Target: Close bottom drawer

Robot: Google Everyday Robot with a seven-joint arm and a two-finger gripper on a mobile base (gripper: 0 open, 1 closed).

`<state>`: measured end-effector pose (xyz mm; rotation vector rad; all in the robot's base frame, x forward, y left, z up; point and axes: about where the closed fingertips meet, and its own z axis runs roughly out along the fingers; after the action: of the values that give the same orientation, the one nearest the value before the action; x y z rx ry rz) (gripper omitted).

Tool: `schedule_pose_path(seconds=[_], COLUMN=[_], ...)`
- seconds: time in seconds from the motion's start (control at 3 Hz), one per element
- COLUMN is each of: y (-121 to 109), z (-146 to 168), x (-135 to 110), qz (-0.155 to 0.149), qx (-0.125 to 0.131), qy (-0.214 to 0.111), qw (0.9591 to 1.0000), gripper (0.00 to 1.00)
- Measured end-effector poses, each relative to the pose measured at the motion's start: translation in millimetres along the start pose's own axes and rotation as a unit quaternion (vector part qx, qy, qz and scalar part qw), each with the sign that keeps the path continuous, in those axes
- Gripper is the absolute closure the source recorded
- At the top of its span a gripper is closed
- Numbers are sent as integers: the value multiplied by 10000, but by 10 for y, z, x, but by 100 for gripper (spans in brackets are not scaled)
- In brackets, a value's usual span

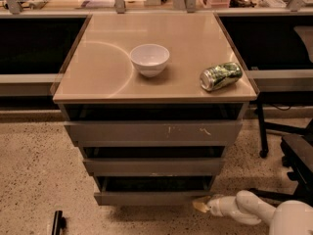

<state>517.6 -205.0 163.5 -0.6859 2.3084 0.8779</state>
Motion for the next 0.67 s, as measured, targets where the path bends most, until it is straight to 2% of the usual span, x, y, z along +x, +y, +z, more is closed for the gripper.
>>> schedule_pose_path(seconds=[0.67], y=[-239], z=[180], x=[-155], qz=[-129], qx=[-75], qy=[121], qw=[9998], gripper=[100])
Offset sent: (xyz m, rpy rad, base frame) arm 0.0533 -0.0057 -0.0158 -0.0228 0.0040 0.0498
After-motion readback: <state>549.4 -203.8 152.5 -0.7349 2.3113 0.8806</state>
